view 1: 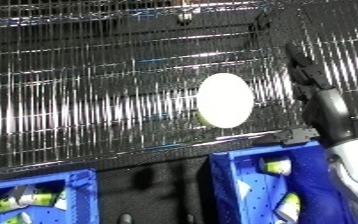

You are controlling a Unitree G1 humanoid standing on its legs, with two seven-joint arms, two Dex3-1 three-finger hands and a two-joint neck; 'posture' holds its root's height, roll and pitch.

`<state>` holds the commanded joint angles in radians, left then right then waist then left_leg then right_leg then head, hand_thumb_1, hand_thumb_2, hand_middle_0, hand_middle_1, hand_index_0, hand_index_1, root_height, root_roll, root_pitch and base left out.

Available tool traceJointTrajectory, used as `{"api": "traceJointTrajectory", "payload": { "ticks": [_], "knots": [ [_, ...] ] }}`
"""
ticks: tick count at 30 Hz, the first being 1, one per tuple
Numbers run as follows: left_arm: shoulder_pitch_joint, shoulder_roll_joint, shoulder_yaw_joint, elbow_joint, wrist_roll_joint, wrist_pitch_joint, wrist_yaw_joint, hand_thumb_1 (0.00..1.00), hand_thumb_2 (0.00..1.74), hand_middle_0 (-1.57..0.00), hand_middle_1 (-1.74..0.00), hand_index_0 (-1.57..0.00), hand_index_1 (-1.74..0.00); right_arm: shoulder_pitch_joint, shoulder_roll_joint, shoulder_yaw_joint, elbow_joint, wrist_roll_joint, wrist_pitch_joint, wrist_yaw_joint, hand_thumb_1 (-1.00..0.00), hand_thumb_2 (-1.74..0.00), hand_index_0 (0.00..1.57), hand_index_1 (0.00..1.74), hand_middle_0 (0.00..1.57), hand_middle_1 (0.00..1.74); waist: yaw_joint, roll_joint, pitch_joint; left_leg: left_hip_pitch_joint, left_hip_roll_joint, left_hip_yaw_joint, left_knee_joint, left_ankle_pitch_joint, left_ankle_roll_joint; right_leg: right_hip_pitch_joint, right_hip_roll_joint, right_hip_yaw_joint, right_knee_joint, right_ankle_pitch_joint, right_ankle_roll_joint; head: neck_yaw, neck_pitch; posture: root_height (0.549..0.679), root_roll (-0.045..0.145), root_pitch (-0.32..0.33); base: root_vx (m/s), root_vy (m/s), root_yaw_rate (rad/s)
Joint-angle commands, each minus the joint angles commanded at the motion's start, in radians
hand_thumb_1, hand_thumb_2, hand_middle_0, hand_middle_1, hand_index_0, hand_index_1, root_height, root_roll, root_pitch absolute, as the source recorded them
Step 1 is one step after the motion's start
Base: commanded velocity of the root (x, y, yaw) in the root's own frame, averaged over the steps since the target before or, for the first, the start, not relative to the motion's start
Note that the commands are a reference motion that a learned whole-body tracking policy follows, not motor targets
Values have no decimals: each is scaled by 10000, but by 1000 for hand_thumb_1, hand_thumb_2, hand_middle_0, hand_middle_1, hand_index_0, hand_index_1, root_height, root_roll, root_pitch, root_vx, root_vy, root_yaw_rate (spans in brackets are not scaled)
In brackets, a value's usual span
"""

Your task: Pick up the object and place it into the box

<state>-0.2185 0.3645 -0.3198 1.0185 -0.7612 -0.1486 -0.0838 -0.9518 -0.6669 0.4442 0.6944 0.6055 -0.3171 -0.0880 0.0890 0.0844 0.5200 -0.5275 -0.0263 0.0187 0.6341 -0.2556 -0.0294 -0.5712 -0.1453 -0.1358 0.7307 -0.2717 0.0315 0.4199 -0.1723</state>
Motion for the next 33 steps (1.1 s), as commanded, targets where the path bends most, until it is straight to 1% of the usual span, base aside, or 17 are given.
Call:
{"api": "traceJointTrajectory", "payload": {
  "ticks": [3, 7, 12, 17, 21, 26, 29, 33],
  "knots": [
    [40, -2, -55, -106, 3, 8, 21, 0, 0, 0, 0, 0, 0, -174, 40, 128, 83, -74, -1, -22, 0, 0, 0, 0, 0, 0, 48, 48, 0, -60, -18, 4, -5, 10, 3, -76, -25, -8, 7, 18, 2, 255, 139, 638, 69, 118, 2, 22, 28],
    [87, -12, -142, -237, 30, 18, 26, 0, 0, 0, 0, 0, 0, -419, 98, 255, 229, -198, -124, -157, 0, 0, 0, 0, 0, 0, 109, 113, 0, -183, -33, 12, 53, 3, 8, -201, -55, -18, 43, 38, 7, 507, 283, 637, 71, 124, 6, 19, 20],
    [124, -57, -274, -375, 9, -25, 50, 0, 0, 0, 0, 0, 0, -775, 193, 359, 381, -290, -143, -321, 0, 0, 0, 0, 0, 0, 184, 190, 0, -352, -61, 6, 88, 9, 20, -376, -57, -21, 93, 50, -1, 701, 390, 636, 71, 135, 8, 16, 18],
    [170, -73, -384, -558, -37, -18, 71, 0, 0, 0, 0, 0, 0, -1015, 279, 476, 389, -354, -93, -389, 0, 0, 0, 0, 0, 0, 261, 267, 0, -468, -97, -12, 65, 32, 46, -524, -65, -25, 140, 50, -11, 858, 537, 635, 72, 145, 14, 16, 14],
    [203, -106, -502, -716, -71, 5, 106, 0, 0, 0, 0, 0, 0, -1233, 360, 608, 428, -376, -54, -376, 0, 0, 0, 0, 0, 0, 320, 324, 0, -529, -109, -16, 25, 67, 44, -592, -94, -29, 95, 86, -4, 931, 583, 636, 73, 152, 17, 20, 10],
    [225, -151, -608, -849, -96, -29, 107, 0, 0, 0, 0, 0, 0, -1476, 469, 720, 448, -412, 9, -331, 0, 0, 0, 0, 0, 0, 371, 404, 0, -530, -127, -21, -141, 155, 37, -632, -108, -18, -31, 154, 23, 1053, 581, 637, 74, 160, 10, 32, 3],
    [210, -181, -650, -888, -106, -50, 142, 0, 0, 0, 0, 0, 0, -1558, 557, 784, 456, -392, 53, -249, 0, 0, 0, 0, 0, 0, 391, 443, 0, -523, -151, -19, -196, 170, 38, -645, -114, -12, -55, 156, 23, 1045, 547, 637, 74, 163, 1, 33, 18],
    [192, -178, -647, -943, -76, -21, 179, 0, 0, 0, 0, 0, 0, -1557, 631, 869, 405, -281, 129, 14, -200, -348, 314, 348, 314, 348, 418, 455, 0, -539, -167, -25, -196, 173, 42, -657, -134, -21, -29, 143, 19, 1008, 537, 637, 74, 164, 4, 16, 19]
  ]
}}
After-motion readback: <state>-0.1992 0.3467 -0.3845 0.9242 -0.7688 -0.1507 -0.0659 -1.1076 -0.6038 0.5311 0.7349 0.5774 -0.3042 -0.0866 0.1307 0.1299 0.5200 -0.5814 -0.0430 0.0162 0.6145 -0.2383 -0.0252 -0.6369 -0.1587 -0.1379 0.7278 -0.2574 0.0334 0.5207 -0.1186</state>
